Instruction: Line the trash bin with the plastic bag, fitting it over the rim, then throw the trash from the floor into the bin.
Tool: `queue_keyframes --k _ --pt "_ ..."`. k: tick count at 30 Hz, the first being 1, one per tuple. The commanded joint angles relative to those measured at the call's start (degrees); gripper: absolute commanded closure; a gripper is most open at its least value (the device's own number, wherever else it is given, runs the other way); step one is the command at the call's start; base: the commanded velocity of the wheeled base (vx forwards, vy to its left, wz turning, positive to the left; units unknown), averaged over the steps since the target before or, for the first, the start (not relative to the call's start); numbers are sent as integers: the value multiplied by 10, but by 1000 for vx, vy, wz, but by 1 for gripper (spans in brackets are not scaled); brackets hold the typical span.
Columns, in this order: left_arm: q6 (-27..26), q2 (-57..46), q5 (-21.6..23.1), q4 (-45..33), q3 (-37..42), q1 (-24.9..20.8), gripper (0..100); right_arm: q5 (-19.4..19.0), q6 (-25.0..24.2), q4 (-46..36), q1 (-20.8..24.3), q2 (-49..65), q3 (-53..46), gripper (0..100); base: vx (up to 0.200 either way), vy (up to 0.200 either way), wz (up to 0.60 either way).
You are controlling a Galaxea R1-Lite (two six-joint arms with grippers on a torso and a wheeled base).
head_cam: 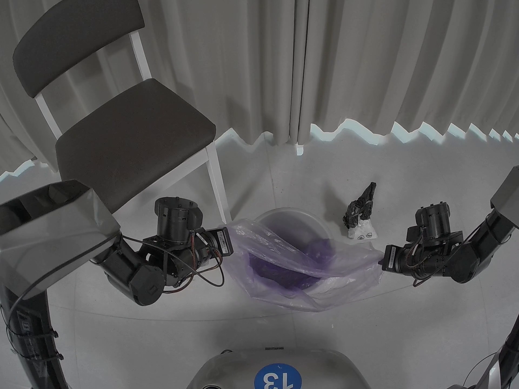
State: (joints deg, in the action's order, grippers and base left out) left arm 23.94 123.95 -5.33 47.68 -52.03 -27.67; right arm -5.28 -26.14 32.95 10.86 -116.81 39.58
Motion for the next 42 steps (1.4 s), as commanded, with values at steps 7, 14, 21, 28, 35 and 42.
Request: queue_keyframes --k 7,14,21,28,35,42 --pt "1 23 -6 -9 -15 -34 100 -9 5 1 -56 -17 17 100 0 0 0" --pt "1 17 -6 -7 -5 -31 100 -10 5 -1 -47 -20 14 100 0 0 0" --pt "0 9 -5 -5 24 -4 100 -5 1 1 11 -4 -7 100 0 0 0" --pt "-1 -3 1 -7 14 29 100 4 -8 6 52 -5 -13 100 0 0 0" --pt "-1 15 2 -15 -41 28 100 4 -44 58 42 -18 -7 100 0 0 0" --pt "-1 41 1 -33 -61 0 100 3 -44 69 9 -47 7 100 0 0 0"
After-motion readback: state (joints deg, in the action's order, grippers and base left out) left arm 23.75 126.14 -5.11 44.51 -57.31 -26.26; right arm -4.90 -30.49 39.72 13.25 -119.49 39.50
